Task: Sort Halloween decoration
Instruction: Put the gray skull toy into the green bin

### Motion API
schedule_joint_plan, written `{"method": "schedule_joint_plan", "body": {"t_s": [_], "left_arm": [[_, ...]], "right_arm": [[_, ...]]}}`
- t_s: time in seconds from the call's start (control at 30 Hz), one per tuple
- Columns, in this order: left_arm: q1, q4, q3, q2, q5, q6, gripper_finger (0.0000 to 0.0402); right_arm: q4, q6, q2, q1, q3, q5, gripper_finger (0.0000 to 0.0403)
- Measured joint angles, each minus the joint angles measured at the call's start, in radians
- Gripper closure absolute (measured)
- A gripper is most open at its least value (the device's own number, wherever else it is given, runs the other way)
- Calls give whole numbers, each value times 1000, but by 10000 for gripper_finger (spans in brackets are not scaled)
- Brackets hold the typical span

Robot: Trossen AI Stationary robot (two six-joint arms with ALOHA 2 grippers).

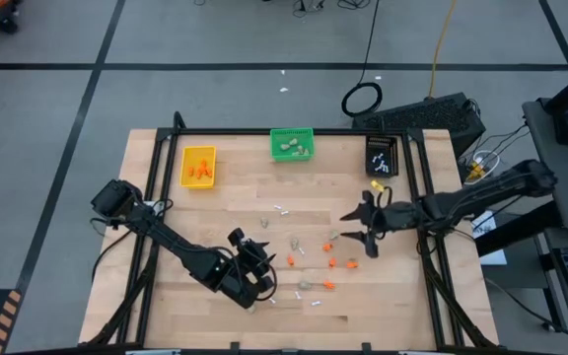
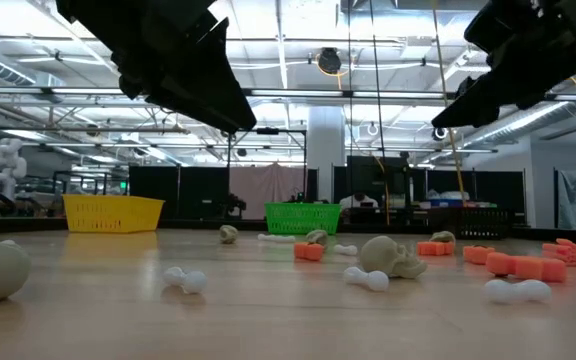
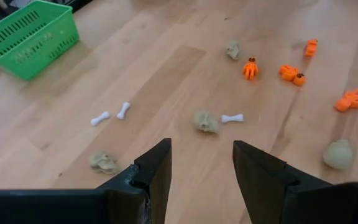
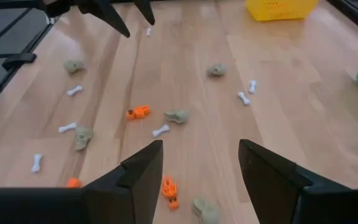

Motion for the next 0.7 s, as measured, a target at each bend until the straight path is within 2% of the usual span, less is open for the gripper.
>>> {"method": "schedule_joint_plan", "body": {"t_s": [0.2, 0.43, 0.7], "left_arm": [[0, -19, 0, 0, -6, 4, 233], [-6, -11, 0, 0, -8, -2, 233], [-7, 9, -1, 1, 19, -2, 233]], "right_arm": [[109, 8, 123, 14, -1, 21, 206], [169, 142, 256, 19, -2, 21, 206], [233, 150, 372, 119, 2, 59, 206]]}}
